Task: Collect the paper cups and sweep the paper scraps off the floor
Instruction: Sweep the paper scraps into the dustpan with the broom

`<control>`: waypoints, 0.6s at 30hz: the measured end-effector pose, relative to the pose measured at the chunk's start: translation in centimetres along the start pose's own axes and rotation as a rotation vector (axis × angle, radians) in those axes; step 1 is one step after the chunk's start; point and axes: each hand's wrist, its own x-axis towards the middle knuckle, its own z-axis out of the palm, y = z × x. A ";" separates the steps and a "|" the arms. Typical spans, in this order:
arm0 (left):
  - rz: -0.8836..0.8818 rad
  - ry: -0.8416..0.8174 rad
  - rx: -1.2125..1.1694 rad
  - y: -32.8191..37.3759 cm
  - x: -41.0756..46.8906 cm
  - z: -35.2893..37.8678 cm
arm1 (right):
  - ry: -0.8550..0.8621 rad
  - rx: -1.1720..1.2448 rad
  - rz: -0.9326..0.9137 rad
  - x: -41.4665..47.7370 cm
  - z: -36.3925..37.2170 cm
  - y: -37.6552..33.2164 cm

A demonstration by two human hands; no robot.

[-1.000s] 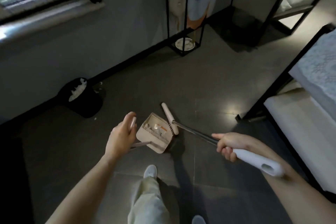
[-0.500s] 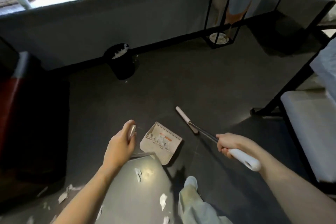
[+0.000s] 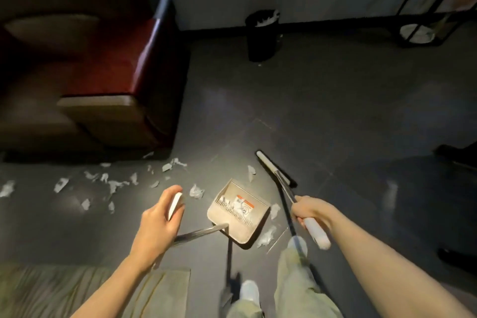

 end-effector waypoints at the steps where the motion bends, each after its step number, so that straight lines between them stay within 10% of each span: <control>1: -0.031 0.010 -0.003 -0.8 -1.4 -0.6 | -0.016 -0.053 -0.001 -0.5 1.1 -0.5; 8: -0.167 0.074 0.020 -4.3 -11.4 -2.2 | -0.132 -0.273 -0.003 -3.2 8.0 1.7; 18: -0.260 0.240 0.081 -5.2 -27.6 -0.8 | -0.360 0.184 0.137 -11.1 12.6 13.2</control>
